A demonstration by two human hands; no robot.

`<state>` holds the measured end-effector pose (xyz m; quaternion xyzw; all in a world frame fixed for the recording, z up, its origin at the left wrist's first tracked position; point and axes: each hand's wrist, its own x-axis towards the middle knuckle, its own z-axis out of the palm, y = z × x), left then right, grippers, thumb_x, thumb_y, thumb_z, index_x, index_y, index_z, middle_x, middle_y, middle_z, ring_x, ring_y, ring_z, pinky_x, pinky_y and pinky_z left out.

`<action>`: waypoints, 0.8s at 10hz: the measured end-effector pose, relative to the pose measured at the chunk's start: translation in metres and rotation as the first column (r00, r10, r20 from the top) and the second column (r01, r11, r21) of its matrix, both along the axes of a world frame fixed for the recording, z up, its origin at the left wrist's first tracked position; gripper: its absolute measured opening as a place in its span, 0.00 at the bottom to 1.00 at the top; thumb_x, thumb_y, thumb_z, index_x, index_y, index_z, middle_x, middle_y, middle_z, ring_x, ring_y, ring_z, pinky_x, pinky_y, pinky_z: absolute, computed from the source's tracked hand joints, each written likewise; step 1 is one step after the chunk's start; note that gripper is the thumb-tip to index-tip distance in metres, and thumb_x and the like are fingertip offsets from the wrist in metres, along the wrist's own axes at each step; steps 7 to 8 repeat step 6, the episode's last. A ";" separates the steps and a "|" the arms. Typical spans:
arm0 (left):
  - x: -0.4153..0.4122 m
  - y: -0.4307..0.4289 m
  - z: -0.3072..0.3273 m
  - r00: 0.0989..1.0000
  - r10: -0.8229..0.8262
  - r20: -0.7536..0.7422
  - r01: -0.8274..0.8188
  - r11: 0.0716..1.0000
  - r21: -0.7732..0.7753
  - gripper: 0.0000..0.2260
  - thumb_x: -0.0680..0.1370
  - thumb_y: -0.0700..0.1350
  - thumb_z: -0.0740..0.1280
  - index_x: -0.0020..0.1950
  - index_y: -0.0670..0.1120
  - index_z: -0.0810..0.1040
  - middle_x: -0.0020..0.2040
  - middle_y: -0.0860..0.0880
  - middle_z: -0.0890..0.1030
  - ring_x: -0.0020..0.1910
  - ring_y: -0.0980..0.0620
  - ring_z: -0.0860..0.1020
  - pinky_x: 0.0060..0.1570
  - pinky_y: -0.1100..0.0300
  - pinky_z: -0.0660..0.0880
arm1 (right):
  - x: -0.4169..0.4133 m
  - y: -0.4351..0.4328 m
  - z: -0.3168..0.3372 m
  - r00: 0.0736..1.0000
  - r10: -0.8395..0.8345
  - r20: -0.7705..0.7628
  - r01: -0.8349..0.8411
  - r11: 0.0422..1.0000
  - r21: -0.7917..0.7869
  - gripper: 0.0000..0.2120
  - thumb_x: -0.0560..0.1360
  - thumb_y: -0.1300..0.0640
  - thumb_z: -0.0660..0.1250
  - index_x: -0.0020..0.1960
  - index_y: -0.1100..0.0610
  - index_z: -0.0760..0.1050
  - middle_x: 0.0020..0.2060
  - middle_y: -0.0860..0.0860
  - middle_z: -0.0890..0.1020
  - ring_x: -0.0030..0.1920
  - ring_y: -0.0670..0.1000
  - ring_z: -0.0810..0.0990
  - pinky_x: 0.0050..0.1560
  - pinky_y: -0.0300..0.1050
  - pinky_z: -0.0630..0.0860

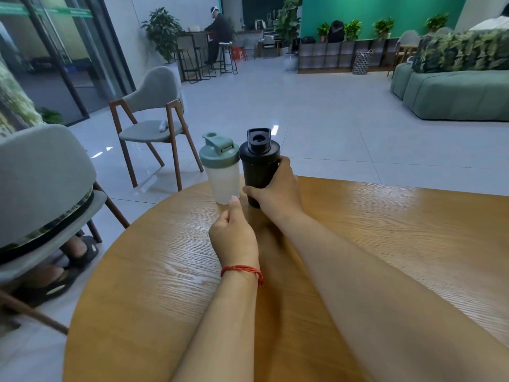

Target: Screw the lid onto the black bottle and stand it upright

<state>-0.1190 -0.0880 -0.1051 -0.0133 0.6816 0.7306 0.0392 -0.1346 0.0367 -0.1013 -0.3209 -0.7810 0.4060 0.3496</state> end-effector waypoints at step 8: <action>0.080 0.016 0.005 0.485 -0.776 -0.404 0.461 0.619 -0.636 0.13 0.83 0.56 0.68 0.64 0.52 0.74 0.59 0.52 0.76 0.60 0.53 0.76 0.60 0.54 0.75 | 0.231 -0.002 0.006 0.937 -0.105 0.334 0.035 0.977 0.208 0.39 0.79 0.43 0.77 0.85 0.45 0.64 0.80 0.48 0.72 0.76 0.56 0.74 0.73 0.57 0.76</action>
